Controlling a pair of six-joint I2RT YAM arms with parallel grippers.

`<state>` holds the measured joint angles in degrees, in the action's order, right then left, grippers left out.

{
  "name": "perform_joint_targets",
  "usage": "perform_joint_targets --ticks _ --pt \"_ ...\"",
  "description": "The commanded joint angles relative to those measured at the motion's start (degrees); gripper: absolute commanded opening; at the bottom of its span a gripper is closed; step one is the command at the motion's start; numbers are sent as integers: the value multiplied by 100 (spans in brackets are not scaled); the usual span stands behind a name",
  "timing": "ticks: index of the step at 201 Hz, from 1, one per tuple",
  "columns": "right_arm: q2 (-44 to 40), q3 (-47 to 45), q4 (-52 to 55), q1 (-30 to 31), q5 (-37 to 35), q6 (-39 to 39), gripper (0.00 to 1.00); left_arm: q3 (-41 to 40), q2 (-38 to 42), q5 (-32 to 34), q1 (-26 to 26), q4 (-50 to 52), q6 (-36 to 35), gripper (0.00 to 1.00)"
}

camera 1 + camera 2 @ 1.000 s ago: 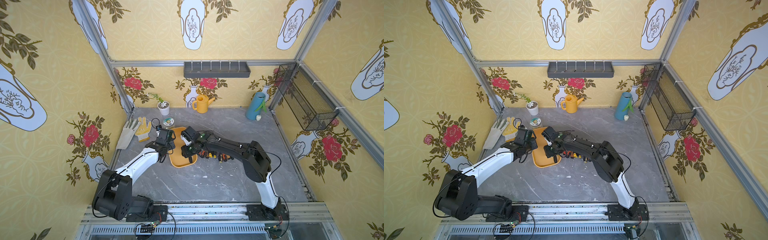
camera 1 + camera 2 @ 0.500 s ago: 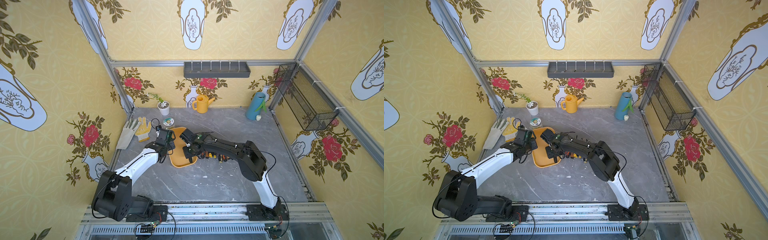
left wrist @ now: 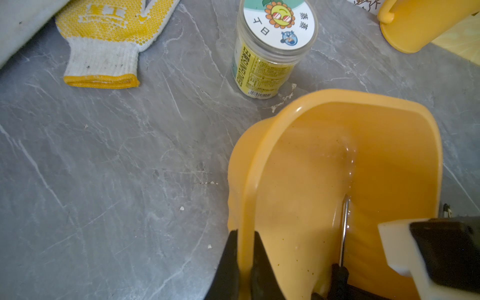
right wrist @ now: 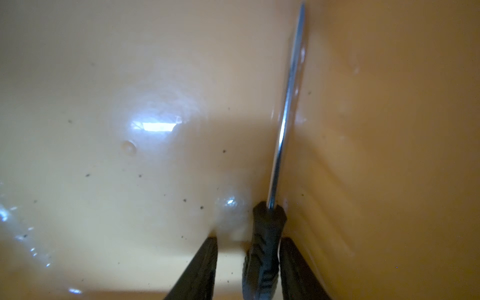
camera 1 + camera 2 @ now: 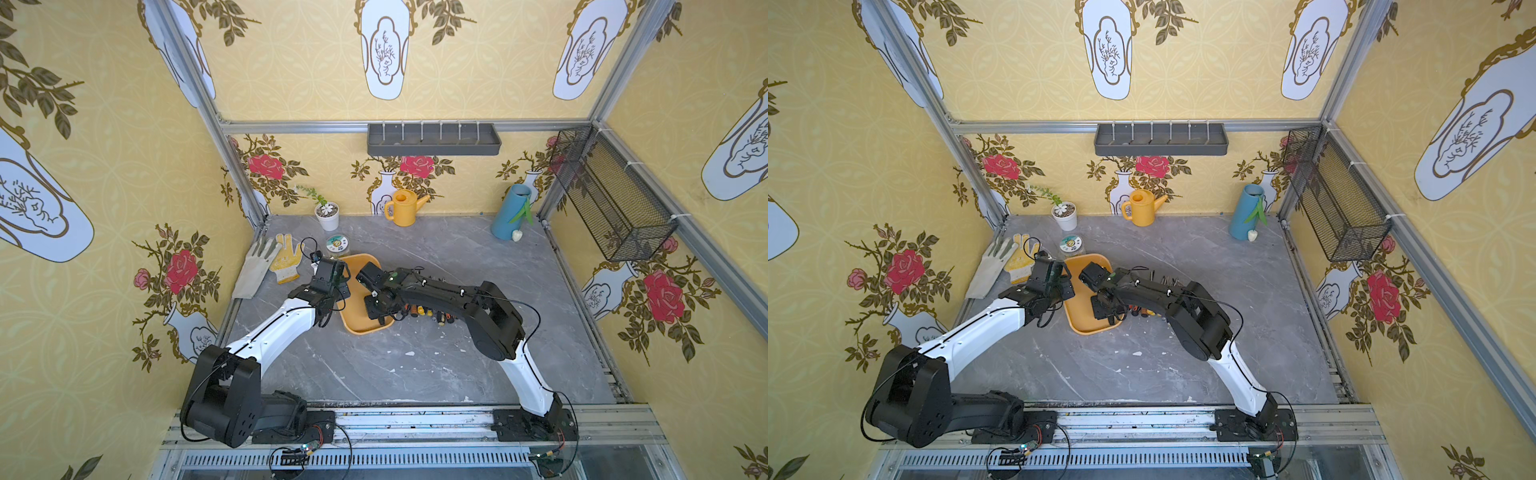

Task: Take out the screwdriver from the storage box
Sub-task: Pick up the screwdriver from the storage box.

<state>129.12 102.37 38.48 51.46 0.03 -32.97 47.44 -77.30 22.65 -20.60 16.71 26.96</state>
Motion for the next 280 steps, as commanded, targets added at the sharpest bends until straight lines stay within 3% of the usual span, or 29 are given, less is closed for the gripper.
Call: perform_joint_targets --ticks 1,36,67,132,185,213,280 --pt "82 -70 15 -5 9 -184 41 -40 27 0 4 -137 10 0" --pt "95 -193 -251 -15 289 -252 39 -55 14 3 3 -141 2 0" --pt "98 -225 -372 -16 408 -232 30 -55 0 15 3 -139 8 0" --pt "-162 -367 -545 -68 368 -45 15 -31 -75 48 3 -157 -65 0" --pt "-361 -523 -709 -60 336 65 9 -23 -181 46 3 -159 -24 0" --pt "-443 -584 -788 -67 315 99 0 -24 -229 51 3 -175 -33 0" --pt "-749 -777 -983 -66 181 171 0 2 -291 46 4 -183 -49 0"
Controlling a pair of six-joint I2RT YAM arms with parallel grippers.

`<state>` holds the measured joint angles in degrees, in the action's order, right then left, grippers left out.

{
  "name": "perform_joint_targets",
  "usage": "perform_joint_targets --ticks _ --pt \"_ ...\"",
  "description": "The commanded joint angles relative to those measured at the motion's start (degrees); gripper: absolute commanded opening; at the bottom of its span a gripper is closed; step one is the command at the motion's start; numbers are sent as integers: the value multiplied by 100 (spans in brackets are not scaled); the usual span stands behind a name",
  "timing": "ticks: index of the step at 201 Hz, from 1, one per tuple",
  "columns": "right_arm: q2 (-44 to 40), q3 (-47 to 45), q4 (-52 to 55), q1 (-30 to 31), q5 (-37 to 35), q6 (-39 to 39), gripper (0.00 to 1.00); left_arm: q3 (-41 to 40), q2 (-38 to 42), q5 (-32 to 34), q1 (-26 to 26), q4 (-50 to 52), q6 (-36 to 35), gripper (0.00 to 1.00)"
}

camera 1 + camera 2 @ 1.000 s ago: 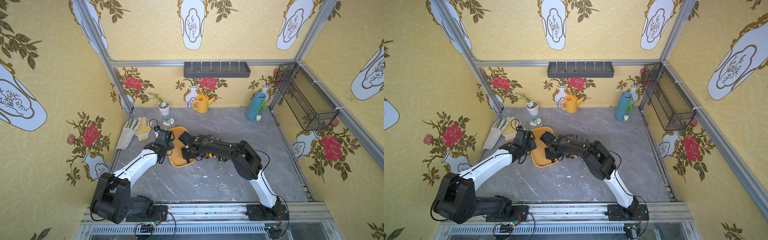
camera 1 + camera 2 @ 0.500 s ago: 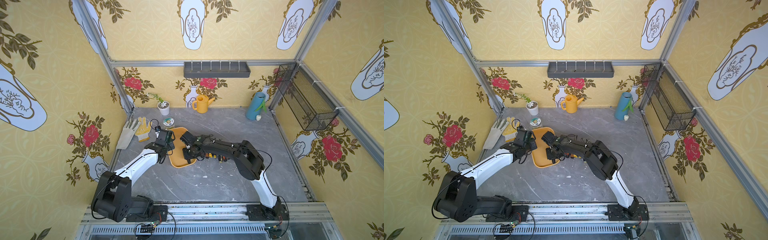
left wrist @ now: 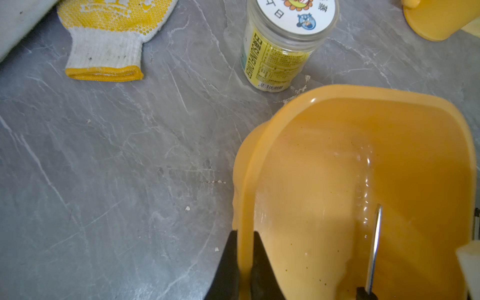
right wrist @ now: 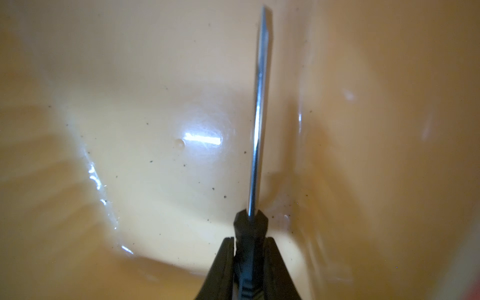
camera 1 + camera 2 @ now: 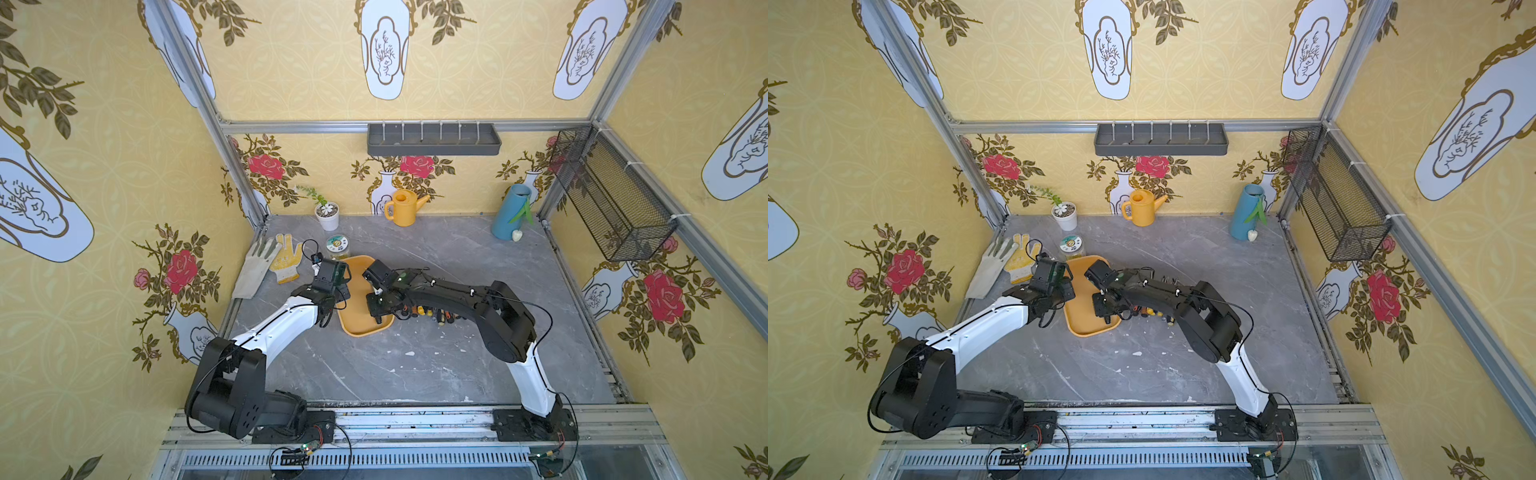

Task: Take out the screwdriver from the storage box
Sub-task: Pick up the screwdriver from the storage box, then place the screwdriver at the center of the board.

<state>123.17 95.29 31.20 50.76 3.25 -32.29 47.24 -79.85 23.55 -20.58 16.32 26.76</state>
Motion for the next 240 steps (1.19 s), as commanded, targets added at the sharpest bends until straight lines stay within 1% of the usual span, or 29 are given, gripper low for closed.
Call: perform_joint_targets --ticks 1,40,94,159,205,240 --pt "-159 -70 -255 4 -140 102 0 22 -33 -44 1 -145 -26 0" --pt "-425 -137 -260 4 -295 177 0 -4 -54 -44 1 -146 -17 0" --pt "-1206 -548 -459 -125 -745 463 0 -4 -122 -55 1 -128 -26 0" --pt "-1860 -993 -276 -626 -1067 702 0 4 -136 -61 1 -104 -31 0" --pt "-2116 -1310 -83 -1008 -1225 617 0 40 -154 -48 1 -81 -21 0" --pt "-2123 -1435 102 -1224 -1315 439 0 57 -127 -42 1 -66 -27 0"
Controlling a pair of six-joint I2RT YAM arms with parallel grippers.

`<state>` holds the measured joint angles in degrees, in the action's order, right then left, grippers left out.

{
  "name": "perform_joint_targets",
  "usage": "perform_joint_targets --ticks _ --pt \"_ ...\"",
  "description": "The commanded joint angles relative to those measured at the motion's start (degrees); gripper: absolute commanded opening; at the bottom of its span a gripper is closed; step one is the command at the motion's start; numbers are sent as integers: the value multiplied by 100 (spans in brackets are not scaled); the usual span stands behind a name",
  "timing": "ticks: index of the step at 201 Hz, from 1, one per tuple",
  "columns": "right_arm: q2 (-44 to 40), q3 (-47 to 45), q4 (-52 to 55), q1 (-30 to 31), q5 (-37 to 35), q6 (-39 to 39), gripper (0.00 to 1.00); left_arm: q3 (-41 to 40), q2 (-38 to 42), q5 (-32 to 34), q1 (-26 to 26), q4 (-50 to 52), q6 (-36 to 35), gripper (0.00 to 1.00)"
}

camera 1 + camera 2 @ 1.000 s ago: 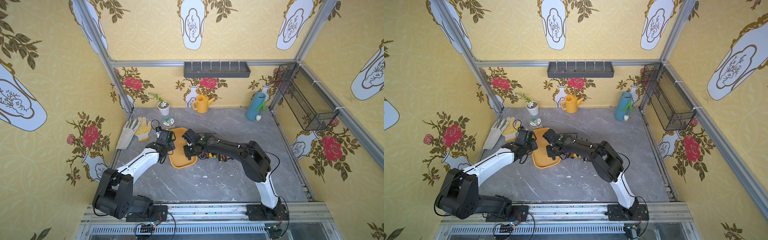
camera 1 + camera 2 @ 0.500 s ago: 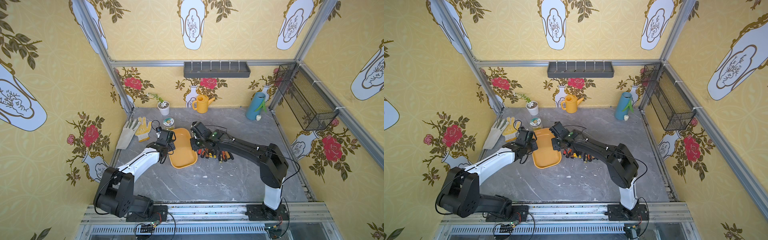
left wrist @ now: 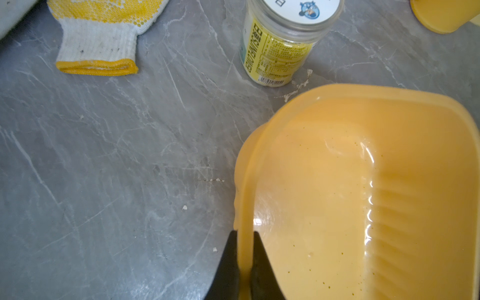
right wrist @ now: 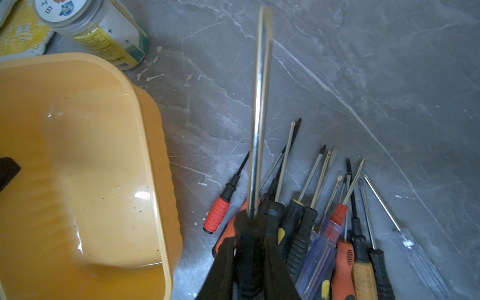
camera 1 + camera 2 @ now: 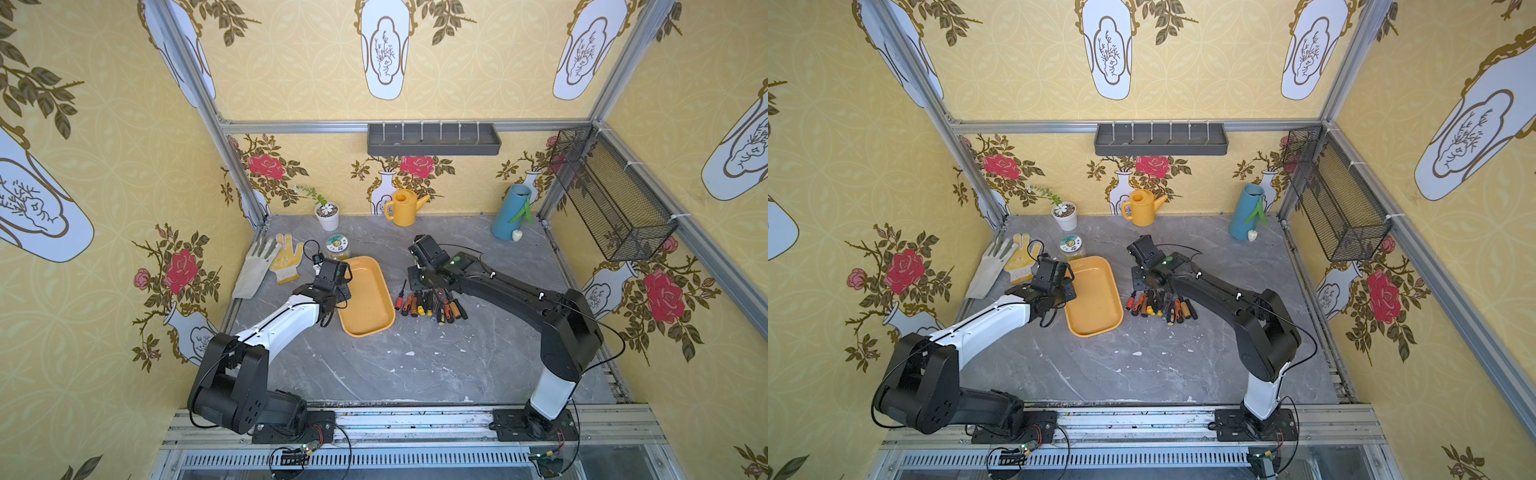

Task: Take out the screwdriver from the storage box
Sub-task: Place the screwdriver at the center of the board.

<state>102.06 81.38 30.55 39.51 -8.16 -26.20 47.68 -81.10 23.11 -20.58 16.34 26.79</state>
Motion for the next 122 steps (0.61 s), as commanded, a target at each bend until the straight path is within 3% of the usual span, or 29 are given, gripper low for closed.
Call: perform_joint_targets --ticks 1,122 --pt "-11 -45 183 -104 -175 -177 0 13 -7 1 1 -69 -27 0" --pt "401 -188 378 -263 186 -435 0 17 4 -3 3 -30 -32 0"
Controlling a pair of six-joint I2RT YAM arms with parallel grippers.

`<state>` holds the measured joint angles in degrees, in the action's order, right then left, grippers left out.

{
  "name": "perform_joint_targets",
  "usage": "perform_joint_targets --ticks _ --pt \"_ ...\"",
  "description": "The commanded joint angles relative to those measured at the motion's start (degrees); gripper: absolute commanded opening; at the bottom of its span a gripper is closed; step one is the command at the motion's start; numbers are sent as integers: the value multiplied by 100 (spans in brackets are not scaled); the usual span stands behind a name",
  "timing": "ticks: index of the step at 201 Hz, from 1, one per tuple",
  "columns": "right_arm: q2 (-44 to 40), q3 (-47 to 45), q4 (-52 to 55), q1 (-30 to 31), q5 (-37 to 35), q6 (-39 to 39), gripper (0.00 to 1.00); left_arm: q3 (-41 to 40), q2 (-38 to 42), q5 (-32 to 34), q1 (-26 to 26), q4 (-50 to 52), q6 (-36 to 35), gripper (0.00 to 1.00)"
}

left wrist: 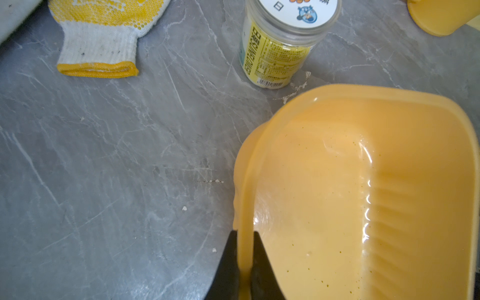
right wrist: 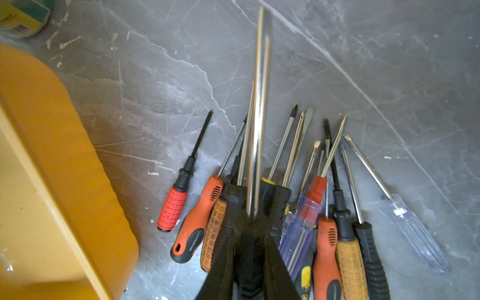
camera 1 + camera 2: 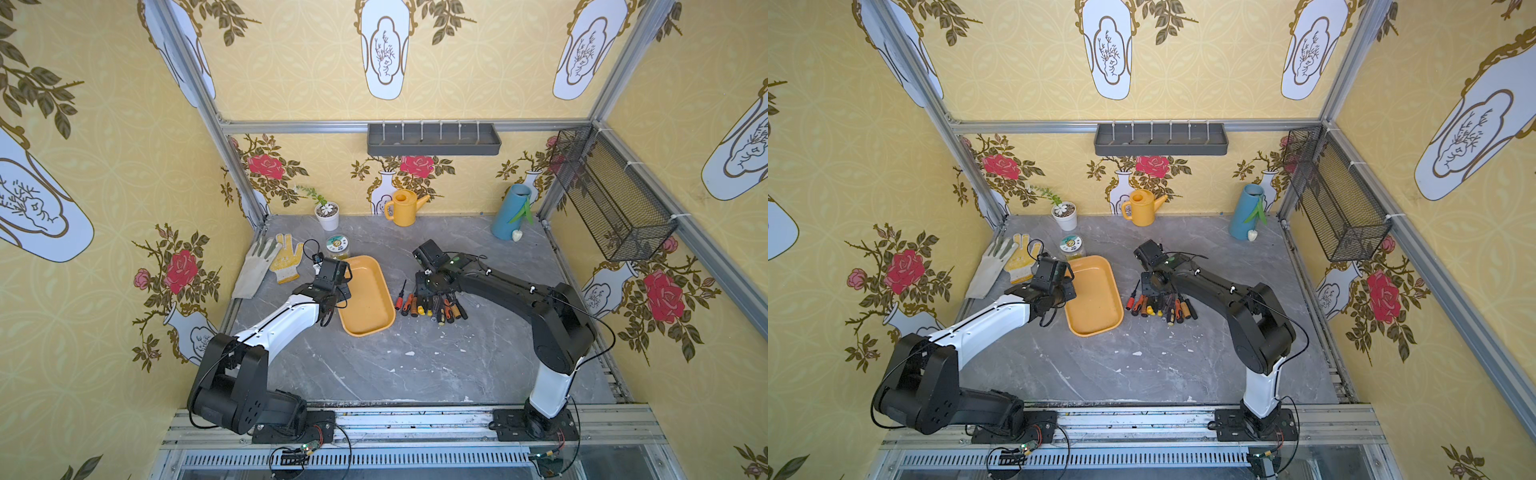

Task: Take out the screwdriver from the storage box
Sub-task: Place the screwdriver at the center of the board.

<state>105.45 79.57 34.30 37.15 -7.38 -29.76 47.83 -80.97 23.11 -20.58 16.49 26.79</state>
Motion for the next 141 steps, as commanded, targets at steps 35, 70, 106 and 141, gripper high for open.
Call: perform_joint_targets --ticks 35,70,106,141 --pt "233 16 37 -76 313 -74 0 -2 -8 2 6 -48 -41 0" --pt "316 24 80 -84 375 -129 0 -15 -13 7 1 -48 -48 0" --pt "419 26 122 -132 478 -154 9 -2 -16 -26 1 -48 -59 0" --pt "494 15 164 -150 509 -181 19 12 -24 -26 1 -30 -70 0"
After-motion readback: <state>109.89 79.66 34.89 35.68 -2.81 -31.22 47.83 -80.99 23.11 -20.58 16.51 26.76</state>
